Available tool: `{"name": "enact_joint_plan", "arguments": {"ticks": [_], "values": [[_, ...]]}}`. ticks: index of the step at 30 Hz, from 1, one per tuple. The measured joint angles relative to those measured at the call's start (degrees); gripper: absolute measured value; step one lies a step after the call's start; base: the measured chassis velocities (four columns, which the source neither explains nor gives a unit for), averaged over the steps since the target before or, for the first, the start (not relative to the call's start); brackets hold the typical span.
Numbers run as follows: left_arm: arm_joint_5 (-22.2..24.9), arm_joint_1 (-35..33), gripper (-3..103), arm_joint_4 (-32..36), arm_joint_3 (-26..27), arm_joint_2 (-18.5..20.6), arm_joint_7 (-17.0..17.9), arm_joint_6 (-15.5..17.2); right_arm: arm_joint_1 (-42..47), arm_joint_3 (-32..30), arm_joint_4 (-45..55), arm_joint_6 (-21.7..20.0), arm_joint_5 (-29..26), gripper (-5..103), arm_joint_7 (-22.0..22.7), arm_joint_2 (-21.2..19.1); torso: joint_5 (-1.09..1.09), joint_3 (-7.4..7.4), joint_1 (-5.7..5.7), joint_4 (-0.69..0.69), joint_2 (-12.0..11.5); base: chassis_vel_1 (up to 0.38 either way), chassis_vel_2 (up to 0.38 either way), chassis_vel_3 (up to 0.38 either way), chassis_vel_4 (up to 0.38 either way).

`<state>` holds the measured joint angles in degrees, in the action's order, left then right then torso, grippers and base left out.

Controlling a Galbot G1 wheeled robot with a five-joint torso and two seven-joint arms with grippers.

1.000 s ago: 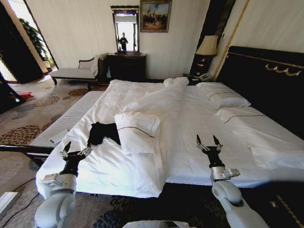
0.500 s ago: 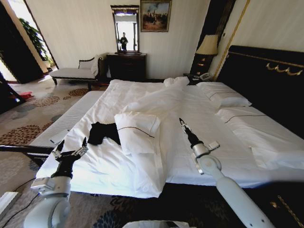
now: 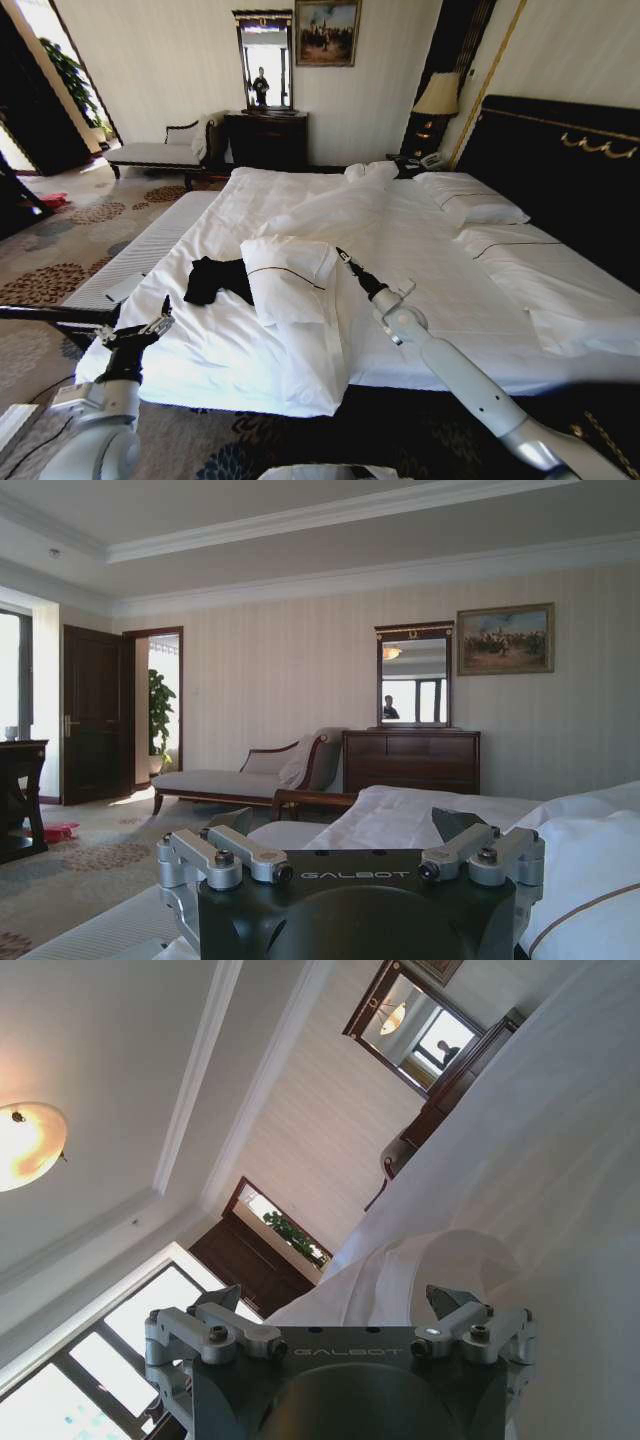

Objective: Fold the clothes on the bed.

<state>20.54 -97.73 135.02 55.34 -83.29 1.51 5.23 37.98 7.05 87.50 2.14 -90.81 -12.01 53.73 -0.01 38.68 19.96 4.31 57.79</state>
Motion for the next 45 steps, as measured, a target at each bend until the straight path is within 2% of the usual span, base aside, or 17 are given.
{"name": "enact_joint_plan", "arguments": {"ticks": [9, 24, 32, 34, 37, 40, 41, 43, 44, 45], "values": [[0.67, 0.53, 100, 0.00, 0.50, -0.12, 0.06, -0.29, -4.95, 4.62, -4.55, -0.82, -0.01, 100, 3.71, 2.07, 0.00, 0.00, 0.00, 0.00, 0.00, 0.000, 0.000, 0.000, 0.000], [0.84, 0.69, 100, -1.60, 1.28, 0.29, 0.08, -1.03, -9.87, 7.97, -6.80, -1.77, -1.55, 100, 2.78, 5.41, 0.00, 0.00, -0.01, 0.00, 0.00, 0.000, 0.000, 0.000, 0.000], [1.88, 0.23, 100, -1.72, 2.91, 0.71, 0.09, -1.37, -13.38, 10.18, -10.44, -2.31, -1.51, 100, 2.61, 8.69, 0.00, 0.00, 0.00, -0.01, 0.00, 0.000, 0.000, 0.000, 0.000], [2.00, 0.23, 100, -1.81, 3.06, 0.76, 0.09, -1.42, -13.70, 10.39, -10.72, -2.32, -1.45, 103, 2.33, 8.91, 0.01, 0.00, -0.01, -0.01, 0.00, 0.000, 0.000, 0.000, 0.000], [2.22, 0.46, 100, -2.32, 3.26, 0.82, 0.10, -1.58, -14.35, 10.85, -11.28, -2.32, -0.84, 90, 1.52, 9.23, 0.00, 0.00, -0.01, 0.00, 0.01, 0.000, 0.000, 0.000, 0.000], [2.23, 0.67, 100, -2.53, 3.13, 0.78, 0.11, -1.63, -14.47, 10.98, -11.45, -2.32, -0.35, 85, 1.37, 9.29, 0.00, 0.00, -0.01, 0.00, 0.00, 0.000, 0.000, 0.000, 0.000], [2.23, 0.88, 100, -2.64, 2.92, 0.75, 0.11, -1.64, -14.48, 11.02, -11.55, -2.22, 0.09, 74, 1.35, 9.32, 0.01, 0.00, -0.01, 0.00, 0.00, 0.000, 0.000, 0.000, 0.000], [2.23, 1.03, 100, -2.75, 2.76, 0.72, 0.11, -1.65, -14.48, 11.04, -11.63, -2.13, 0.43, 74, 1.35, 9.32, 0.01, 0.00, 0.00, 0.00, 0.01, 0.000, 0.000, 0.000, 0.000], [2.21, 1.25, 100, -2.98, 2.54, 0.68, 0.11, -1.66, -14.48, 11.07, -11.66, -1.95, 0.92, 63, 1.35, 9.22, 0.01, 0.00, 0.00, 0.00, 0.01, 0.000, 0.000, 0.000, 0.000], [2.18, 1.35, 100, -3.11, 2.44, 0.67, 0.11, -1.67, -14.47, 11.08, -11.66, -1.87, 1.10, 63, 1.35, 9.13, 0.01, 0.00, 0.00, 0.00, 0.00, 0.000, 0.000, 0.000, 0.000]]}}
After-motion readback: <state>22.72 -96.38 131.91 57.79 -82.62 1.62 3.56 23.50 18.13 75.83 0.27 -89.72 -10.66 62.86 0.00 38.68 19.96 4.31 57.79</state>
